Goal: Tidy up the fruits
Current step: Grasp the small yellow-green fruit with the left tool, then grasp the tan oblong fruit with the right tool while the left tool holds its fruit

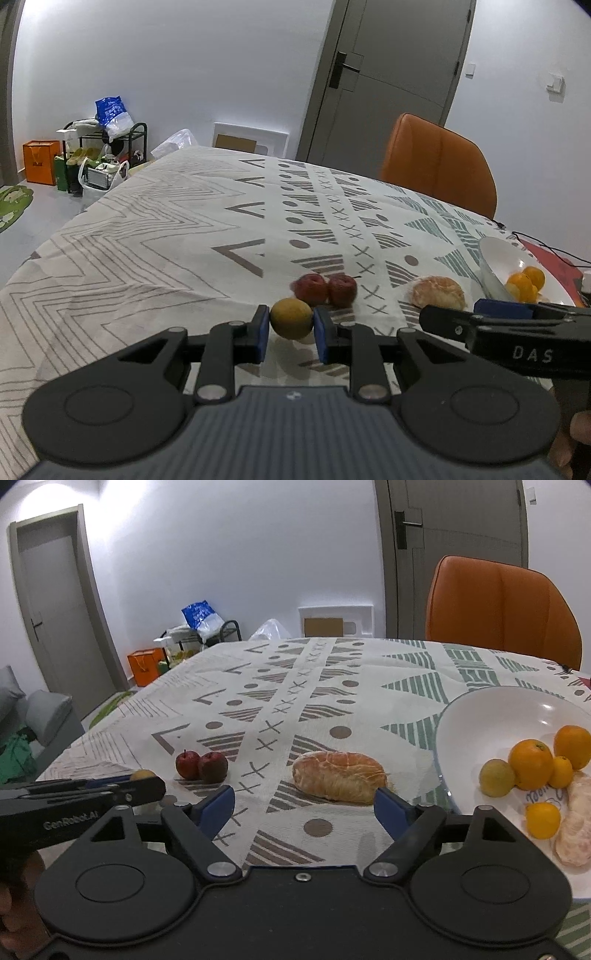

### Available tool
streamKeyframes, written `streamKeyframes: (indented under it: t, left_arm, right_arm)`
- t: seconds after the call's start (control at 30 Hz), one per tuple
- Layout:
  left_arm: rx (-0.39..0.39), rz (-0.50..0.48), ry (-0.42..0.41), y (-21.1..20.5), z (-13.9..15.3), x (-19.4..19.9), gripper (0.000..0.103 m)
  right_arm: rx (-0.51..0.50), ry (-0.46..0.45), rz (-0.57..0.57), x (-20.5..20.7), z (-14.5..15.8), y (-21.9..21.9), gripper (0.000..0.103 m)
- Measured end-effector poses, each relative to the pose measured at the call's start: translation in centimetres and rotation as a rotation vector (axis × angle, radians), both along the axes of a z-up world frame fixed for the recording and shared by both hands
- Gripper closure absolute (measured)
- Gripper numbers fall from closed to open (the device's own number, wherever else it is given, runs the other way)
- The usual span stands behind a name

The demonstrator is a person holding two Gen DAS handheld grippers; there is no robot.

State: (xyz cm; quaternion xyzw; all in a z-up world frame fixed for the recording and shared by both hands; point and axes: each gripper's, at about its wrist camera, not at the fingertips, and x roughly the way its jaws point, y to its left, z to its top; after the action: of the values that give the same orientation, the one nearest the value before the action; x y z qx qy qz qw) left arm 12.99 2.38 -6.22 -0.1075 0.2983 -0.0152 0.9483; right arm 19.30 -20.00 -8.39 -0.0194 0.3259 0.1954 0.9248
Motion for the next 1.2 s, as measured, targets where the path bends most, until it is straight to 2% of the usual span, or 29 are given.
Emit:
streamKeyframes:
  t: [0.43, 0.83, 1.03, 1.2]
  left_arm:
    - [-0.04, 0.02, 0.001, 2.7, -0.4, 0.4, 0.079]
    - [-0.06, 0.05, -0.004, 4.2, -0.3, 0.9, 0.079]
    - [-0.062, 0.055, -0.004, 4.5, -0.3, 1.0, 0.079]
    - [-0.057, 0.059, -0.006, 4.6, -0.3, 0.9, 0.079]
  right_arm:
    - [-0.08, 0.035, -0.049, 1.7, -1.2, 2.0, 0.02]
    - [-0.085, 0.029, -0.045, 3.7, -1.2, 3.2, 0.02]
    - [-0.067, 0.026, -0.018, 4.4, -1.2, 3.9, 0.022]
    - [-0.076, 0.012, -0.002, 4.0, -1.2, 4.3, 0.034]
